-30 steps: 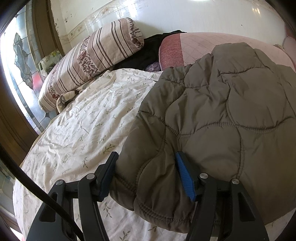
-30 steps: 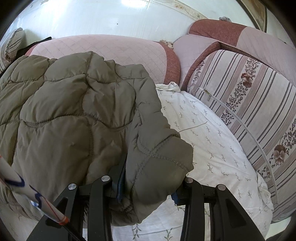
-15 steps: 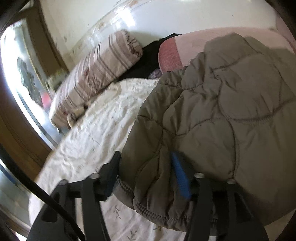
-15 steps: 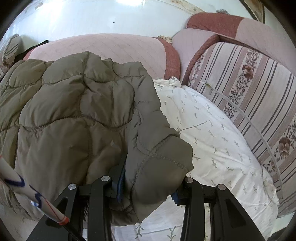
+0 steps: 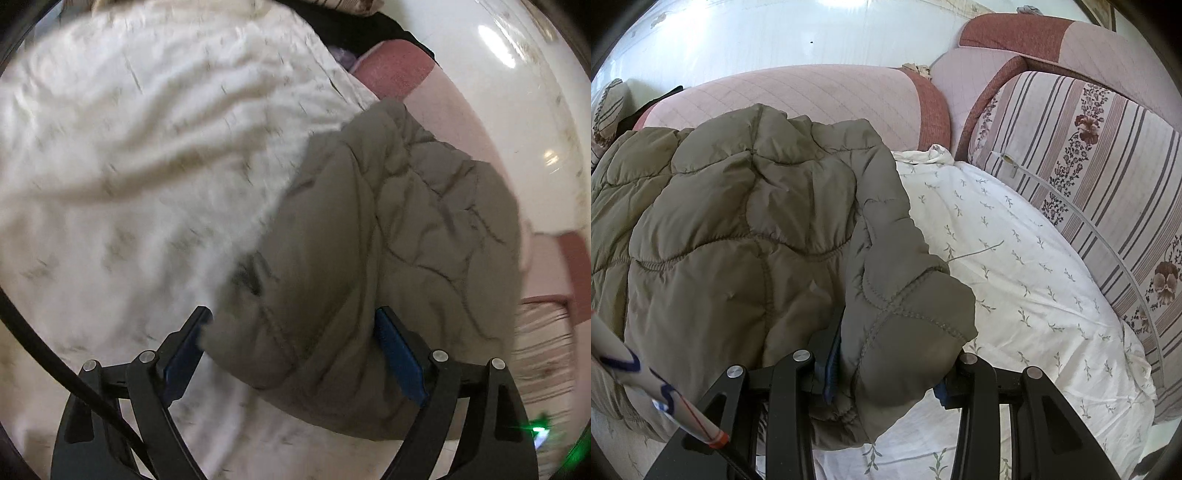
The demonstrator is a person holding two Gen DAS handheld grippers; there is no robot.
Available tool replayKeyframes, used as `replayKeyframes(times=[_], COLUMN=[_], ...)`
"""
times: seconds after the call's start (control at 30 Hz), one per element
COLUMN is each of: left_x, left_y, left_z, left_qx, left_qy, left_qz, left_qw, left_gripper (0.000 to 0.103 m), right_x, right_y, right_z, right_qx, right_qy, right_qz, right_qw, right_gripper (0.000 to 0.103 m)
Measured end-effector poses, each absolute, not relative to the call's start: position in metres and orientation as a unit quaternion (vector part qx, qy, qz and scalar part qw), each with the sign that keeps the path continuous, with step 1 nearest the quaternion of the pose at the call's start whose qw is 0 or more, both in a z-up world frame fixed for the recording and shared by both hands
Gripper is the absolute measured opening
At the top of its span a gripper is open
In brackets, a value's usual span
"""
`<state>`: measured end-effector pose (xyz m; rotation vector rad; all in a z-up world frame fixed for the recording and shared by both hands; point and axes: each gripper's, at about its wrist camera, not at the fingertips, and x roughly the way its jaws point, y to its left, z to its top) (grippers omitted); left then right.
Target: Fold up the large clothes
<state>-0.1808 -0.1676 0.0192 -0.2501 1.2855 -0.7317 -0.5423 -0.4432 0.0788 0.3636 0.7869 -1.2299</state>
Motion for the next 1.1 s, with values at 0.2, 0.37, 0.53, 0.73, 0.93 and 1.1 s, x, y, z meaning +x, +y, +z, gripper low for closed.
replayKeyframes(times=[0.2,0.37,0.53,0.73,0.93,1.1], left_x=[-0.187,-0.215,-0.243,-0.260,-0.271,-0.283], left_y=[-0.184,-0.194,-0.200,-0.189,-0.162,-0.122], left_z=[0.018,0.050,0.078,0.106,0.129,0.146], left_qx=[-0.106,-0.024,0.051,0.062,0.054,0.024], left_qy=[0.556,0.474,0.383,0.335,0.312,0.312], left_qz=[-0.348,-0.344,-0.327,-0.329,-0.328,-0.328], left_qw=[0.747,0.810,0.862,0.881,0.890,0.891], left_gripper=[0.063,0.037,0.034,0.033,0.033,0.033], right_x=[-0.543,-0.549,-0.551,-0.558,-0.567,-0.580], right_y=[-0.444,-0.443,-0.434,-0.421,-0.393,-0.365], right_z=[0.077,0.082,0.094,0.112,0.140,0.158], right_qx=[0.173,0.179,0.153,0.134,0.109,0.115], right_qy=[0.354,0.336,0.329,0.308,0.275,0.259], right_qz=[-0.558,-0.554,-0.551,-0.553,-0.543,-0.525], right_qw=[0.730,0.740,0.751,0.762,0.786,0.802], right_gripper=[0.042,0.036,0.032,0.031,0.031,0.031])
